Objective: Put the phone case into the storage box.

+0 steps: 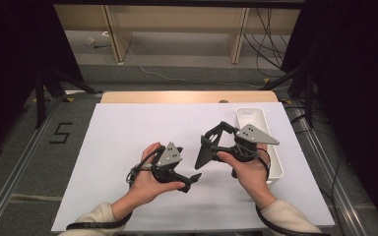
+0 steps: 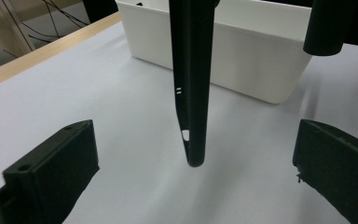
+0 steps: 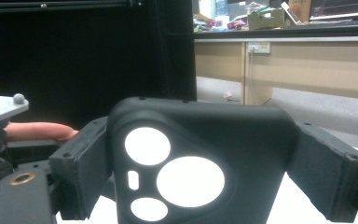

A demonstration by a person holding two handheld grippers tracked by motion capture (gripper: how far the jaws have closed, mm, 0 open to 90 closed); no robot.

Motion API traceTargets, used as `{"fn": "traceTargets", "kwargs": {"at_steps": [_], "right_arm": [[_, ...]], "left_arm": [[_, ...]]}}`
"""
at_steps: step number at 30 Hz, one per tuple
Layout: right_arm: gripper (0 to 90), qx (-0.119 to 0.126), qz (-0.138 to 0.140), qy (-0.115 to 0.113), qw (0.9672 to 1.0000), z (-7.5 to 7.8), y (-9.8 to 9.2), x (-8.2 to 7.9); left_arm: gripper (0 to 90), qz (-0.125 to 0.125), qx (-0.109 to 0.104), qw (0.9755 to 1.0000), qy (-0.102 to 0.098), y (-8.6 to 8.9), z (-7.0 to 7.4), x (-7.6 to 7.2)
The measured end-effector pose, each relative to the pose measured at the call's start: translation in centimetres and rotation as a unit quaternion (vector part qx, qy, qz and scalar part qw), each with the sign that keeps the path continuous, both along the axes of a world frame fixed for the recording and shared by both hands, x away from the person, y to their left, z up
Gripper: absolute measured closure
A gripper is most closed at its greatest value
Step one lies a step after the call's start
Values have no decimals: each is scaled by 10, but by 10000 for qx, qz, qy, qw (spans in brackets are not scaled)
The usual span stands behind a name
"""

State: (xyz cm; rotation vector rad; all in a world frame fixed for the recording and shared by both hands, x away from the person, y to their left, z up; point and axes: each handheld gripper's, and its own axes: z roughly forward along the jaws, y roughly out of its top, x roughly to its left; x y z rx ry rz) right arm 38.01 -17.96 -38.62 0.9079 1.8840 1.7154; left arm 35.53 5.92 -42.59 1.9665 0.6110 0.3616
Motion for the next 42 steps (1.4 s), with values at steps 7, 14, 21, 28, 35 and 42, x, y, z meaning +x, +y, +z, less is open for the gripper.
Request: {"fn": "traceTargets", "kwargs": {"at_steps": [7, 14, 21, 28, 35, 42], "right_arm": [[147, 14, -57, -2, 10000, 2, -5, 1], [147, 29, -99, -41, 9999, 4, -8, 2], [147, 53, -169, -50, 9998, 7, -13, 3], [147, 48, -193, -60, 9998, 8, -14, 4], [147, 50, -222, -67, 9997, 9, -16, 4], [147, 51, -284, -88, 9995, 11, -20, 5]], "left_arm": [[0, 53, -19, 10000, -47, 17, 2, -2], [0, 162, 31, 9999, -45, 39, 2, -7], [0, 206, 166, 9997, -2, 57, 0, -11], [0, 227, 337, 9991, 86, 71, -5, -14], [6, 310, 395, 9987, 71, 79, -6, -16], [6, 408, 445, 9981, 95, 88, -9, -18]]}}
